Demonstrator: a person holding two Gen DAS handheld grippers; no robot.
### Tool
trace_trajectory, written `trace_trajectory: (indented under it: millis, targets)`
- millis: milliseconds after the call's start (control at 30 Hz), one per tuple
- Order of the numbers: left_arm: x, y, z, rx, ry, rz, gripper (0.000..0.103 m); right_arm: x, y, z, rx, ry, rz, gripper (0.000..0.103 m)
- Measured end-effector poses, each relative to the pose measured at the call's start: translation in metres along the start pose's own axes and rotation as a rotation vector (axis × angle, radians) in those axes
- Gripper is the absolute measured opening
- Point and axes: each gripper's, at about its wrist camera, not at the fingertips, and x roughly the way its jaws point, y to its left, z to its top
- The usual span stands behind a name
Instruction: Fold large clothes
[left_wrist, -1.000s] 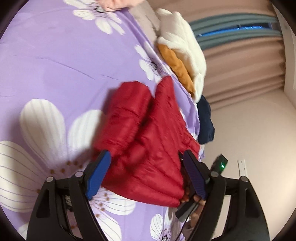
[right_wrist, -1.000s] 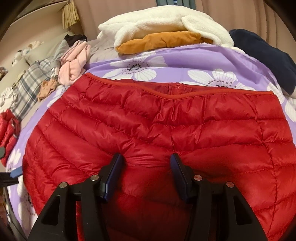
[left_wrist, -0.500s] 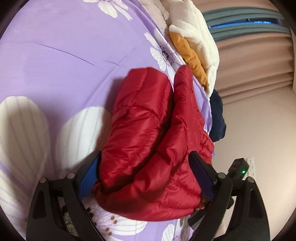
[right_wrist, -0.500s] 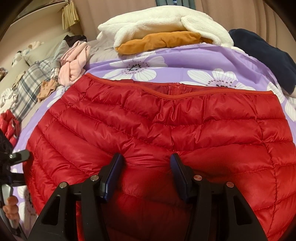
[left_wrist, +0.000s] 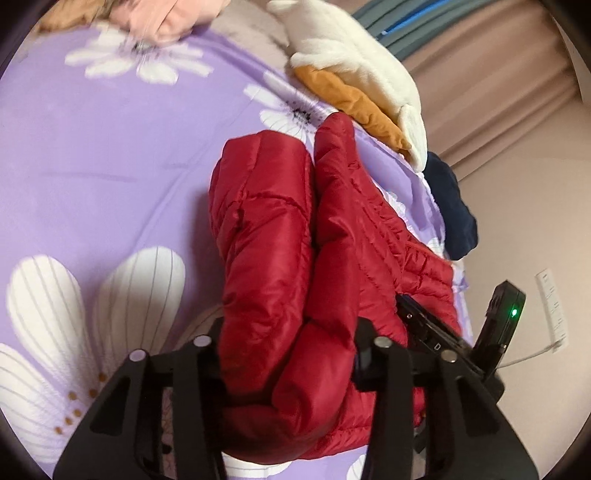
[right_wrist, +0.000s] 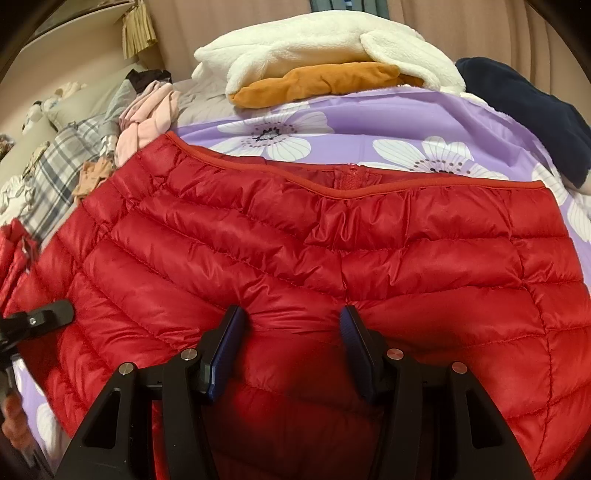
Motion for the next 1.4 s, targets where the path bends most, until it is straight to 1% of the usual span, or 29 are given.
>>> trace_trajectory:
  millis: [100, 200, 300, 400, 433, 500, 567, 700, 767, 900, 933, 1000, 1133, 1400]
  targets:
    - [-0.006, -0.016, -0.002, 0.063, -0.034, 0.040, 0.040, 0.000, 0.001, 0.000, -0.002, 0.005, -0.007, 0.054]
    - [-0.012, -0.025, -0.002, 0.089, -0.056, 0.042, 0.040, -0.001, 0.001, 0.002, 0.003, 0.011, -0.019, 0.054]
    - [-0.017, -0.037, -0.001, 0.122, -0.076, 0.051, 0.039, -0.005, 0.004, 0.005, 0.001, 0.015, -0.049, 0.054]
    - [-0.022, -0.049, -0.001, 0.165, -0.089, 0.061, 0.039, -0.021, 0.012, 0.005, -0.023, -0.036, -0.098, 0.054]
    - [-0.023, -0.052, -0.001, 0.175, -0.093, 0.064, 0.039, -0.033, 0.014, 0.004, -0.034, -0.075, -0.097, 0.054]
    - [-0.026, -0.058, -0.001, 0.197, -0.100, 0.070, 0.039, -0.051, 0.016, 0.003, -0.043, -0.120, -0.088, 0.054]
    - [-0.027, -0.062, -0.001, 0.214, -0.104, 0.078, 0.039, -0.066, 0.015, 0.002, -0.036, -0.136, -0.061, 0.054]
    - [-0.027, -0.067, -0.002, 0.228, -0.106, 0.088, 0.039, -0.085, 0.009, -0.006, -0.026, -0.132, -0.045, 0.054]
    - [-0.028, -0.070, -0.003, 0.236, -0.108, 0.089, 0.039, -0.090, 0.005, -0.014, -0.022, -0.116, -0.030, 0.054]
    - [-0.031, -0.079, -0.005, 0.258, -0.111, 0.082, 0.039, -0.084, 0.002, -0.033, -0.019, -0.069, -0.010, 0.054]
    - [-0.032, -0.082, -0.006, 0.267, -0.114, 0.083, 0.039, -0.079, 0.003, -0.038, -0.024, -0.055, -0.014, 0.051]
    - [-0.032, -0.088, -0.008, 0.282, -0.115, 0.082, 0.039, -0.070, 0.005, -0.045, -0.029, -0.036, -0.019, 0.050]
    - [-0.033, -0.106, -0.012, 0.336, -0.120, 0.091, 0.039, -0.054, 0.004, -0.046, -0.006, -0.007, 0.002, 0.050]
    - [-0.027, -0.144, -0.026, 0.456, -0.119, 0.087, 0.039, -0.042, -0.001, -0.049, 0.015, 0.002, 0.034, 0.050]
